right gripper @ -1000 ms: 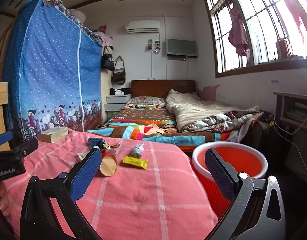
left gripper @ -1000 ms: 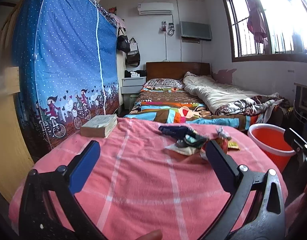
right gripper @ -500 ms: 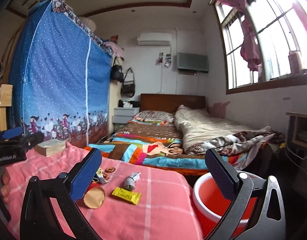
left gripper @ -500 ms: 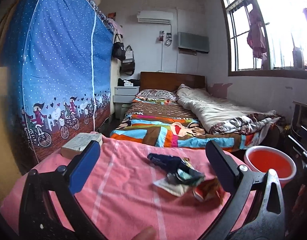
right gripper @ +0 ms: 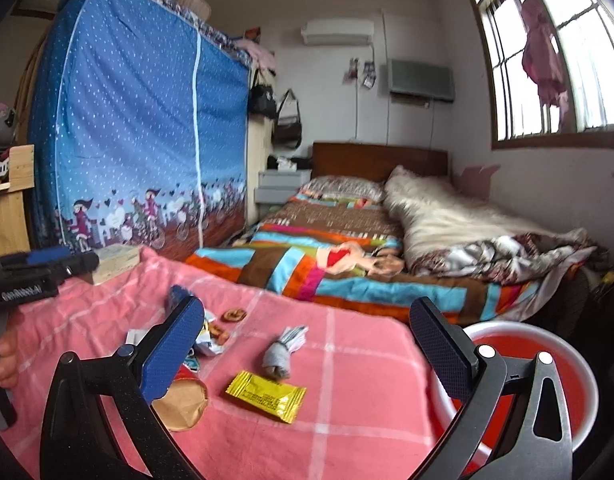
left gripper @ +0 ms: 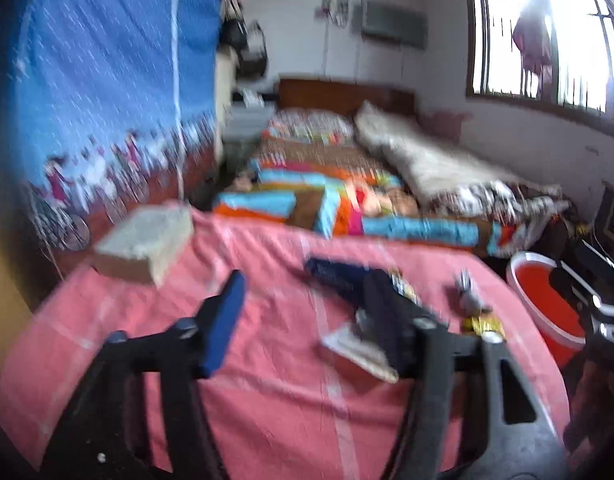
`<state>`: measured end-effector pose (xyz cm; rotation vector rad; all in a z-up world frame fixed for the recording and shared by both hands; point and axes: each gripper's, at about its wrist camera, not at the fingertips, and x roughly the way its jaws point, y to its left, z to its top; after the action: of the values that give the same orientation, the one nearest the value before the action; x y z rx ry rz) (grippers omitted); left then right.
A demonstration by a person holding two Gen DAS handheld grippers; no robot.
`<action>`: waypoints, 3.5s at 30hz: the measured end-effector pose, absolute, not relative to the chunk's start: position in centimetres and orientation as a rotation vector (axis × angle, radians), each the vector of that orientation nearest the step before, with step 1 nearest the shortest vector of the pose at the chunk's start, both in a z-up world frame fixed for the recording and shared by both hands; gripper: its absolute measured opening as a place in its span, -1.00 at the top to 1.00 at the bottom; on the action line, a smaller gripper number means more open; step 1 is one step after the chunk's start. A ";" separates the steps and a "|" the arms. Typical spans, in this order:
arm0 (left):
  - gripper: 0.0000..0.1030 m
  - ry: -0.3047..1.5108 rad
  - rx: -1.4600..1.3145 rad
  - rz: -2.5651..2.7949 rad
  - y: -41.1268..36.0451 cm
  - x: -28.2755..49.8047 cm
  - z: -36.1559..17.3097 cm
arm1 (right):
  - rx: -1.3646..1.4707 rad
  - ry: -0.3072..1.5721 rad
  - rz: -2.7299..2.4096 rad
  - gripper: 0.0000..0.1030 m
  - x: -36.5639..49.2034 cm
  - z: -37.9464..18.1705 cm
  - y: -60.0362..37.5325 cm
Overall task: Collect trash
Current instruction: 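Grasp the grey crumpled wrapper with the right gripper while the left gripper grasps the white paper packet, then carry both held wrappers over the red bucket and open both grippers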
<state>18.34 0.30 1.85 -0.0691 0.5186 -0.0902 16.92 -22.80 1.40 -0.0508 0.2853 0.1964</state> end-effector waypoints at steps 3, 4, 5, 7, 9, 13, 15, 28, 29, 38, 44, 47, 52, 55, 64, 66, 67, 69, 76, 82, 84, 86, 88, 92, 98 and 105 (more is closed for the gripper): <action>-0.83 0.614 -0.070 -0.139 -0.2 19.4 0.4 | -0.060 0.346 0.213 -0.71 18.2 0.8 -22.3; -0.83 0.634 -0.071 -0.153 -0.4 19.7 0.0 | -0.064 0.367 0.218 -0.67 18.6 0.6 -22.2; -0.83 0.655 -0.071 -0.168 -0.6 19.9 -0.4 | -0.067 0.396 0.223 -0.64 19.2 0.3 -22.0; -0.82 0.698 -0.072 -0.198 -1.1 20.5 -0.9 | -0.062 0.436 0.237 -0.55 20.1 -0.2 -21.8; -0.82 0.737 -0.066 -0.215 -1.3 20.9 -1.3 | -0.047 0.482 0.251 -0.50 20.9 -0.8 -21.8; -0.83 0.787 -0.059 -0.228 -1.8 21.3 -2.2 | -0.044 0.542 0.266 -0.34 21.9 -1.7 -21.5; -0.84 0.795 -0.065 -0.244 -1.8 21.2 -2.1 | -0.044 0.558 0.275 -0.20 22.0 -1.9 -21.4; -1.00 0.891 -0.119 -0.283 -2.1 21.1 -3.2 | -0.030 0.653 0.318 0.05 24.1 -3.3 -20.7; -1.00 0.889 -0.111 -0.276 -2.3 21.1 -3.2 | -0.028 0.658 0.313 0.07 24.2 -3.4 -20.6; -0.63 0.911 -0.235 -0.301 -1.8 22.1 -3.5 | 0.045 0.725 0.312 0.51 25.4 -4.5 -21.5; -0.45 0.900 -0.277 -0.298 -1.7 21.6 -3.3 | 0.077 0.699 0.336 0.63 24.8 -4.1 -21.9; -0.41 0.850 -0.238 -0.262 -1.7 20.6 -2.5 | 0.080 0.659 0.354 0.63 24.2 -3.7 -21.8; -0.40 0.742 -0.181 -0.209 -1.2 18.8 -0.8 | 0.073 0.550 0.390 0.63 22.5 -2.4 -21.6; -0.40 0.643 -0.138 -0.180 -1.2 17.6 0.6 | 0.055 0.480 0.407 0.63 21.4 -1.6 -21.3; -0.40 0.364 -0.078 -0.230 -3.8 15.8 4.9 | 0.030 0.188 0.366 0.63 17.4 1.8 -22.7; -0.40 0.306 -0.062 -0.265 -5.1 15.8 5.9 | 0.030 0.133 0.321 0.63 16.6 2.4 -23.7; -0.40 0.277 -0.051 -0.286 -6.0 15.7 6.4 | 0.025 0.103 0.285 0.63 16.1 2.8 -24.3; -0.40 0.236 -0.037 -0.342 -7.9 15.9 7.3 | 0.020 0.052 0.219 0.63 15.2 3.3 -25.8; -0.40 0.185 0.027 -0.512 -15.6 16.6 8.1 | 0.054 0.011 -0.004 0.63 13.9 4.2 -31.7; -0.40 0.200 0.108 -0.630 -22.2 17.1 7.4 | 0.116 0.068 -0.141 0.63 14.1 3.6 -36.6; -0.40 0.205 0.131 -0.651 -23.9 17.1 7.1 | 0.151 0.090 -0.170 0.63 14.0 3.2 -38.1; -0.40 0.211 0.156 -0.665 -25.9 16.9 6.8 | 0.184 0.114 -0.196 0.63 14.1 2.8 -39.6; -0.40 0.237 0.169 -0.686 -27.1 17.3 6.3 | 0.207 0.149 -0.221 0.63 14.1 2.1 -41.0; -0.40 0.364 0.160 -0.722 -29.2 19.4 5.3 | 0.281 0.238 -0.240 0.63 14.7 1.2 -43.1; -0.41 0.649 0.119 -0.747 -32.4 23.3 2.8 | 0.375 0.386 -0.242 0.59 15.7 -1.1 -45.0; -0.92 0.774 0.042 -0.737 -32.4 24.6 0.9 | 0.386 0.443 -0.241 0.58 16.3 -1.6 -45.0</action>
<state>24.58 -32.36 0.85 0.0423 0.7737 -0.7369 16.31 -44.99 -1.65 0.3863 0.4434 -0.2413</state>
